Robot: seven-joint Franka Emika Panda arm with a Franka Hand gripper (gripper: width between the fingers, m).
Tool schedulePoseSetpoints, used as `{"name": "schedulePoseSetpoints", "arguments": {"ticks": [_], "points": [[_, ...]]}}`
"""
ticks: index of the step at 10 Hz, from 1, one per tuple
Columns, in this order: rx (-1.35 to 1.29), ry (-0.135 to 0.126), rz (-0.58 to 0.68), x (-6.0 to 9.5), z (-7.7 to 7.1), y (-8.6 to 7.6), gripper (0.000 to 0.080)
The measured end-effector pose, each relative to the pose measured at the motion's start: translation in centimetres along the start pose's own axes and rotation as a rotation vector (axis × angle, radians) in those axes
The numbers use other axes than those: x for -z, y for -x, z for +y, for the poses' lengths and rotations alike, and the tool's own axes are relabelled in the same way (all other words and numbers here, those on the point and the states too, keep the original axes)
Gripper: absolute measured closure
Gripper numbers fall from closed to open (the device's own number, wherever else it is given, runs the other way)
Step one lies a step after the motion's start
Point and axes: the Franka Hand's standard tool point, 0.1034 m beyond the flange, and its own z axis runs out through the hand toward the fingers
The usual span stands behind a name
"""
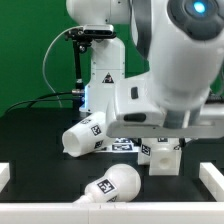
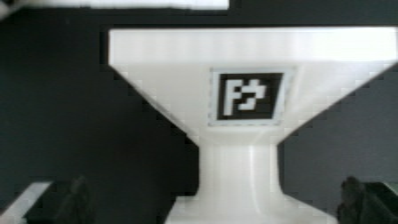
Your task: Assemble lamp
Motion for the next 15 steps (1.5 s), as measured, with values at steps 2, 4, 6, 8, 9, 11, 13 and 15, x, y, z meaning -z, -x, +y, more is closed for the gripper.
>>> {"name": "schedulePoseSetpoints", "arguments": {"ticks": [2,4,6,8,9,11,13,15], "points": [[-0.049,-0.013,-0.04,0.9,-1.0,-0.9,0.0101],[-0.094,-0.02,-0.107,0.3,-1.0,-1.2,0.0101],[-0.088,-0.021,-0.097,0.4,-1.1,-1.4,0.0101],[-0.09,-0.021,-0.099,0.3,-1.1,-1.4,0.0101],[-0.107,-0.019,-0.123,-0.4,-1.2,-1.3,0.0101],[-0.111,-0.013,-0.165,-1.4,-1.1,-1.1,0.0101],[-0.11,-0.013,-0.164,-1.5,-1.0,-1.1,0.0101],[-0.113,-0.017,-0.168,-1.7,-1.0,-1.1,0.0101]]}}
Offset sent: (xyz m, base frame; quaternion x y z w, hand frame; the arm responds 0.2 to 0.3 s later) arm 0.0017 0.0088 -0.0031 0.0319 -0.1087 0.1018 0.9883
